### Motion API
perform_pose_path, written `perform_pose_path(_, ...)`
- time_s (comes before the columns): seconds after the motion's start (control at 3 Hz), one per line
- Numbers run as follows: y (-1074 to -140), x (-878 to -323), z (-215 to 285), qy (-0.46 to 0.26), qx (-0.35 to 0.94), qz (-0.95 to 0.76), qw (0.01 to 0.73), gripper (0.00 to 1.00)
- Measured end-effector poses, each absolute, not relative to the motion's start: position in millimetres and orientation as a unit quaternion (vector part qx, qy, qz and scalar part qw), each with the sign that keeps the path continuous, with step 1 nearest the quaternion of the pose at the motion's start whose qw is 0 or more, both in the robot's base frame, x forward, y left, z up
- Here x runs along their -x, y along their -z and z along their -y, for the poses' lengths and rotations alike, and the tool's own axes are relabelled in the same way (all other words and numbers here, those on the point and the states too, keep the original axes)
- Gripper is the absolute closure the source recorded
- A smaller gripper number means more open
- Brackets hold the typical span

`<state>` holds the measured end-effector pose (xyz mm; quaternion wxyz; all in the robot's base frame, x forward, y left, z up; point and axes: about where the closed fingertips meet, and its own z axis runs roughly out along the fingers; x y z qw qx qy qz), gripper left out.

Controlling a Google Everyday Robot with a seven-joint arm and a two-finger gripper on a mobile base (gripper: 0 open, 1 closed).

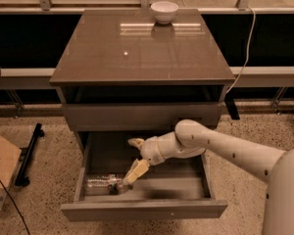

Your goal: Pick water bottle from middle drawer and place on counter

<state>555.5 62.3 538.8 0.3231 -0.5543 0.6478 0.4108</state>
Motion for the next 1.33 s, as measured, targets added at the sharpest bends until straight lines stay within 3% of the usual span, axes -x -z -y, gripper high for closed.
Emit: perform_pose_path(1.33,-459.3,-572.8,-104.9,-0.383,0.502,-0.683,0.368,0.0)
